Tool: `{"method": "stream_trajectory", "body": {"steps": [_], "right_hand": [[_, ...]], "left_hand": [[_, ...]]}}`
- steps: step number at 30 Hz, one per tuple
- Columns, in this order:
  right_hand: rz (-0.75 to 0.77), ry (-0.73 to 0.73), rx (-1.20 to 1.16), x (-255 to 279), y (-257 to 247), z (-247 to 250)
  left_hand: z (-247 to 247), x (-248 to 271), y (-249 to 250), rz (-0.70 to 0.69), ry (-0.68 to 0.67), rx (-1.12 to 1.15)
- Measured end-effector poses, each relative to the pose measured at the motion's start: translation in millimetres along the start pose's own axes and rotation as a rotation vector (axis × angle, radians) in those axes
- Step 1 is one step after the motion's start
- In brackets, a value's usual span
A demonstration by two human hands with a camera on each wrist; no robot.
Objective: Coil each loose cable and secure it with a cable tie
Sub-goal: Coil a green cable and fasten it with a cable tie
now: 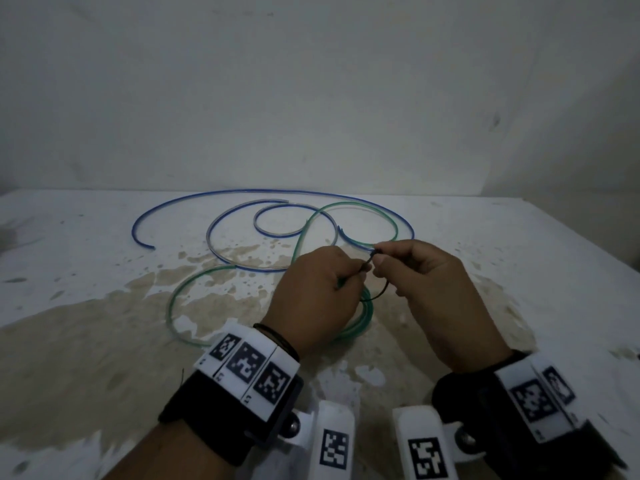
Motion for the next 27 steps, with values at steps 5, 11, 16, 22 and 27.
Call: {"method": "stream_trajectory", "body": {"steps": [5, 11, 16, 22, 27], "right_hand": [[-0.034, -0.020, -0.075, -1, 0, 0], [0.120, 0.113, -0.004, 4, -2, -2], [0.085, 0.037, 0.018, 6, 0, -6], [0.191, 0.204, 0.104, 7, -1, -2], [0.172, 0.149, 0.036, 10, -4, -7]], "left_hand": [[-2, 1, 4, 0.050, 0.068, 0.077], [-6, 2, -6, 0.186, 0.094, 0.168], [-5, 3, 0, -0.005, 0.163, 0.154], [-12, 4, -7, 0.284, 0.015, 0.329], [-7, 3, -7, 0.248, 0.047, 0.357]]}}
Point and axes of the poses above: each hand's wrist, its own x-axis away from the middle knuckle, its own z-axis out of the back of the hand, y = z × x, the point moved 3 cm from there along -x, towards the middle knuckle, and after that the axes turned 11 degrees about y, right-handed, at the moved point
